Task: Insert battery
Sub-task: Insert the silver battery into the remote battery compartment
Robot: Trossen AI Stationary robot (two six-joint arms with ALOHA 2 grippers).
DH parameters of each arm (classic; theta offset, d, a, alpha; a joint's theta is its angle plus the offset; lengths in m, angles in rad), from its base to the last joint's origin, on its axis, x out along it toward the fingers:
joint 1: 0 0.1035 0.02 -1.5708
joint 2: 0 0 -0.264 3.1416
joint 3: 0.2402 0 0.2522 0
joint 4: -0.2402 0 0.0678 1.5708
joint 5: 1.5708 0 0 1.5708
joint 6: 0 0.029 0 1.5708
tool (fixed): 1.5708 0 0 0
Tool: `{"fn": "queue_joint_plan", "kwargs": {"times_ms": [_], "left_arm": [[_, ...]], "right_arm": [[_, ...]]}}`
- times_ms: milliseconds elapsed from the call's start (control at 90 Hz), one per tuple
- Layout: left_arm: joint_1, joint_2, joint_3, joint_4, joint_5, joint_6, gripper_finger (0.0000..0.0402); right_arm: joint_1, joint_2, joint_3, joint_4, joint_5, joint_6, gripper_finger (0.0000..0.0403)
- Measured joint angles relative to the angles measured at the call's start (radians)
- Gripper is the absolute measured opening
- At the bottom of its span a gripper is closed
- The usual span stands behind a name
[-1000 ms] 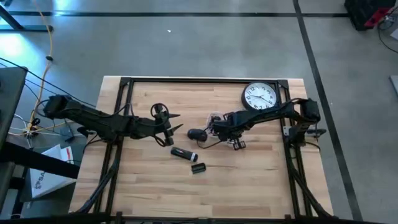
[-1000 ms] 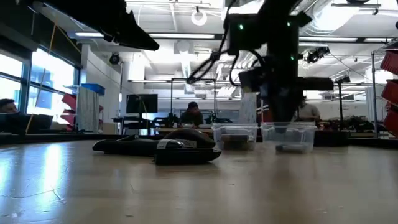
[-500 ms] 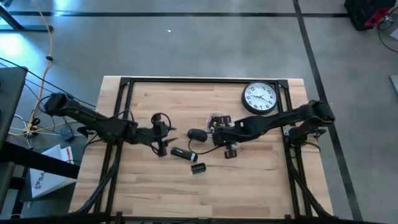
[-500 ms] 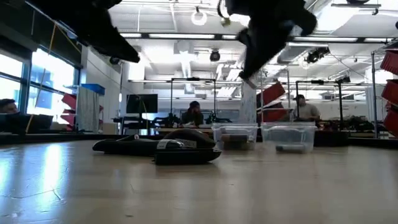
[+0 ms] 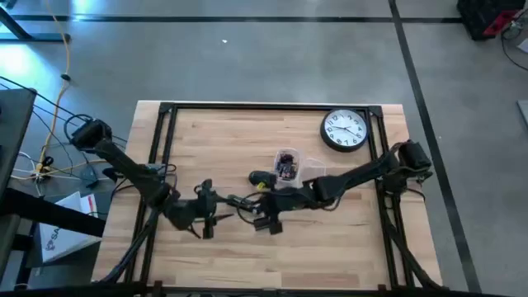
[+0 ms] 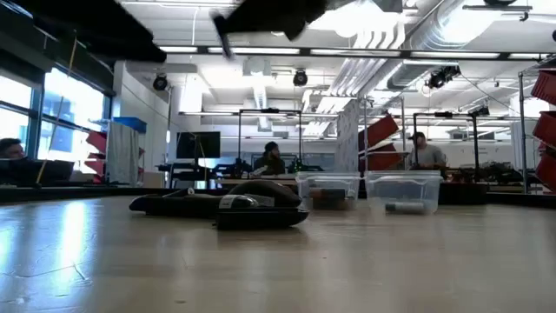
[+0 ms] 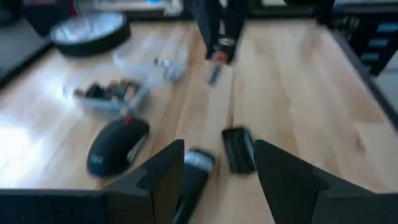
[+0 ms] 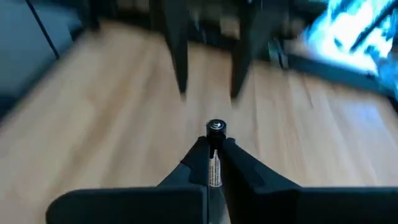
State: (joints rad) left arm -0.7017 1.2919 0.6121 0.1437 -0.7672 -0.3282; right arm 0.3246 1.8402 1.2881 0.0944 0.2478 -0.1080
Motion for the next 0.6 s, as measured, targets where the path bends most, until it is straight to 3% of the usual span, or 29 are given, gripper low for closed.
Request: {"fn": "queue_joint_plan", "kwargs": {"times_ms": [267, 422, 600], "left_arm": [[-0.013, 0.168, -0.001, 0.346, -0.072, 0.149, 0.0177], [-0.012, 0.219, -0.001, 0.565, 0.022, 0.268, 0.0177], [0.010, 0.251, -0.001, 0.620, 0.087, 0.256, 0.0177]], "right_arm": [[0.067, 0.036, -0.001, 0.184, 0.049, 0.047, 0.0000], [0.098, 0.038, -0.001, 0.183, 0.119, 0.056, 0.0000], [0.109, 0.038, -0.001, 0.212, 0.146, 0.064, 0.0000]]}}
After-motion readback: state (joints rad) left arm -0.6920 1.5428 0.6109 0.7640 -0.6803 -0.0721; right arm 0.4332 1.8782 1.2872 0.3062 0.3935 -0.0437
